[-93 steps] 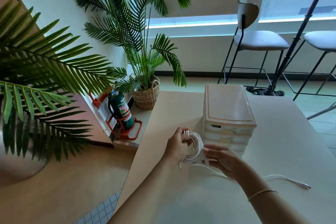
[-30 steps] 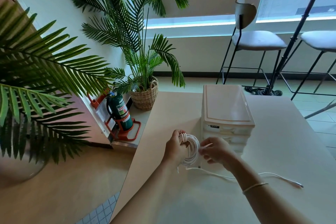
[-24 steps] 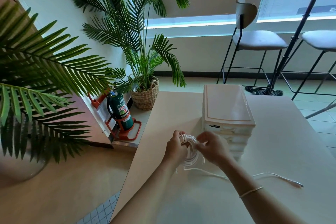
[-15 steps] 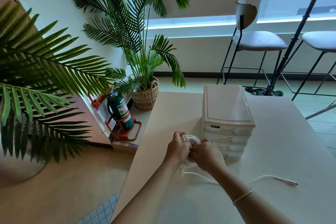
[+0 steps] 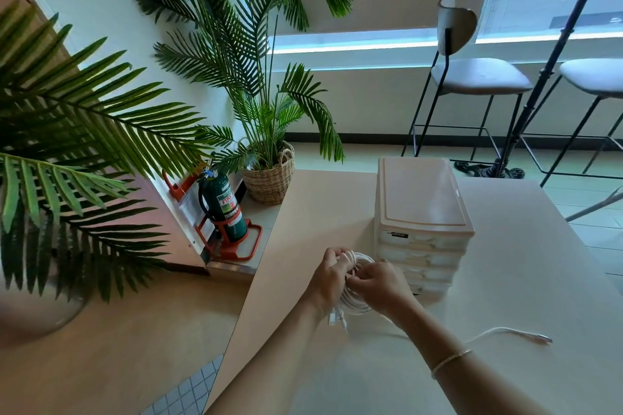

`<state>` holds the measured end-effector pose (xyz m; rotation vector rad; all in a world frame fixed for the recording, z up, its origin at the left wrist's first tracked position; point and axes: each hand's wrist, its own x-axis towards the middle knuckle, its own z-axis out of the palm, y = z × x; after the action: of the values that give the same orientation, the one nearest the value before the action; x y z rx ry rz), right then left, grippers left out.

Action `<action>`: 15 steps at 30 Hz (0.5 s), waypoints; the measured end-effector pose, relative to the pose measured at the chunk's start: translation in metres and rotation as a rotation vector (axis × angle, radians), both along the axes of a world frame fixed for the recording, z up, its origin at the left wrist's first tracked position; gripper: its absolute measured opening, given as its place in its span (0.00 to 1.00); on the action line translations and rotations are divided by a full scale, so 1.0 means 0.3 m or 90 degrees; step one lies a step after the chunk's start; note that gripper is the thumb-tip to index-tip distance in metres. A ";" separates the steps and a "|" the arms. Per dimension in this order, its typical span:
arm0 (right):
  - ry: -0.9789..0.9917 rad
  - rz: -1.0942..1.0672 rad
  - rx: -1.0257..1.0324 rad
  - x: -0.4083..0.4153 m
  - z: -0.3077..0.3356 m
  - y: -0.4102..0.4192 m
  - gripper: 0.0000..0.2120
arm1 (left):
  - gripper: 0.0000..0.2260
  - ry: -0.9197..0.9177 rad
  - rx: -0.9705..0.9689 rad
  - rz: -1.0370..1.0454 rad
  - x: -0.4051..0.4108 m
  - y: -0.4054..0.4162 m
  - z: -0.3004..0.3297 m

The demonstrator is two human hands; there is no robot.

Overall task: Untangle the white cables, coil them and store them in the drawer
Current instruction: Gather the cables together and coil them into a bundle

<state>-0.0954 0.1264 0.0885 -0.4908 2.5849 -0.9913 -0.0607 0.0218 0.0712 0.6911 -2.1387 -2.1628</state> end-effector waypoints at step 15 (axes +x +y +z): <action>-0.054 -0.014 -0.088 -0.007 0.038 0.035 0.07 | 0.16 0.005 -0.168 -0.155 0.010 -0.042 -0.015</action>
<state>-0.0976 0.1369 0.0999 -0.4459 2.4633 -1.1769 -0.0576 0.0091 0.0667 0.4227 -2.5570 -1.9187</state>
